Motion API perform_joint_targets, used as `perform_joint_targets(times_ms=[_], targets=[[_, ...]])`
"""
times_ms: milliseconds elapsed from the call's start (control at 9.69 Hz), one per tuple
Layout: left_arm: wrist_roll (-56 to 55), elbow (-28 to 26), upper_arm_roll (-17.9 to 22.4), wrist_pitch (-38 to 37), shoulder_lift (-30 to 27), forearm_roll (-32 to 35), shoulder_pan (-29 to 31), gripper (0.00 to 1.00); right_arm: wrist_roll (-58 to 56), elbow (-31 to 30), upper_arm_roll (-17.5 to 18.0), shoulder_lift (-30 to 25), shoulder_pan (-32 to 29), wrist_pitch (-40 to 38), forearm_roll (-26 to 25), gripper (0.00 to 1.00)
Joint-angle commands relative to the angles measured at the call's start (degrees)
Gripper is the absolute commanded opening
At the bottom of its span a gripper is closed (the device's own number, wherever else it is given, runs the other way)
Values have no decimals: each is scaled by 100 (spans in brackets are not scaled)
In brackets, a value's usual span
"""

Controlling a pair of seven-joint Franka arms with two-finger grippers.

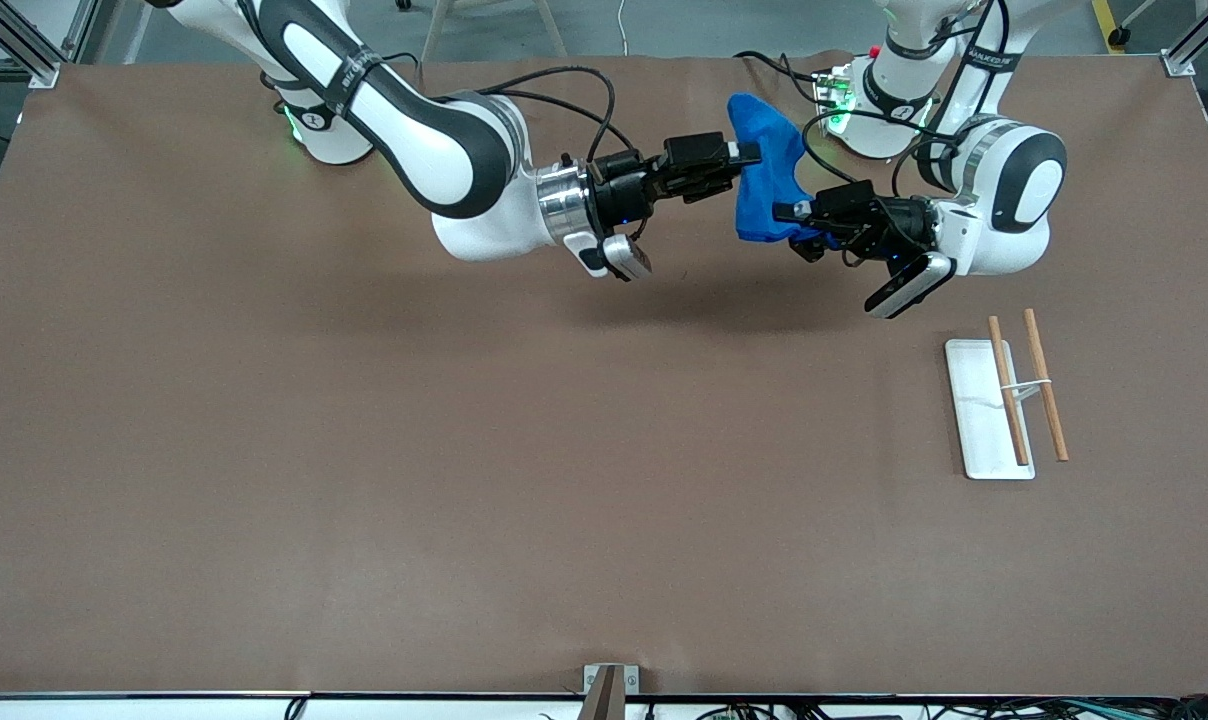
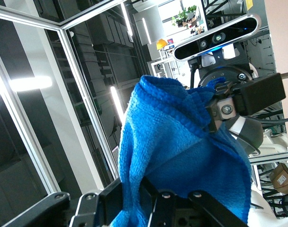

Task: Right arm passes towel to left arm to hang
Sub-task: 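Grasp the hanging towel with the left gripper beside the right gripper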

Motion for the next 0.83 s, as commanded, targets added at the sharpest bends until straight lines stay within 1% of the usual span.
perform_joint_targets(times_ms=[0, 103, 206, 310, 413, 516, 619, 723], targets=[[190, -144, 6, 56, 223, 357, 136, 6, 477, 95, 45, 26, -37, 97, 134, 5], [190, -126, 23, 65, 259, 507, 154, 0, 795, 87, 45, 0, -55, 229, 108, 26], [182, -117, 41, 82, 259, 535, 172, 0, 1042, 78, 36, -96, -82, 604, 64, 87], [147, -65, 50, 108, 251, 535, 216, 0, 1096, 17, 36, -271, -134, 869, -41, 100], [77, 40, 94, 135, 259, 805, 233, 0, 1201, -71, 27, -325, -300, 950, -312, 100], [-28, 250, 233, 222, 259, 1338, 286, 0, 1472, -98, -8, -360, -493, 977, -1150, 100], [-203, 452, 391, 232, 277, 1779, 286, 0, 1884, -89, -34, -361, -747, 968, -2193, 100], [-266, 689, 628, 240, 346, 2314, 286, 0, 2445, -72, -200, -369, -889, 916, -3492, 100]])
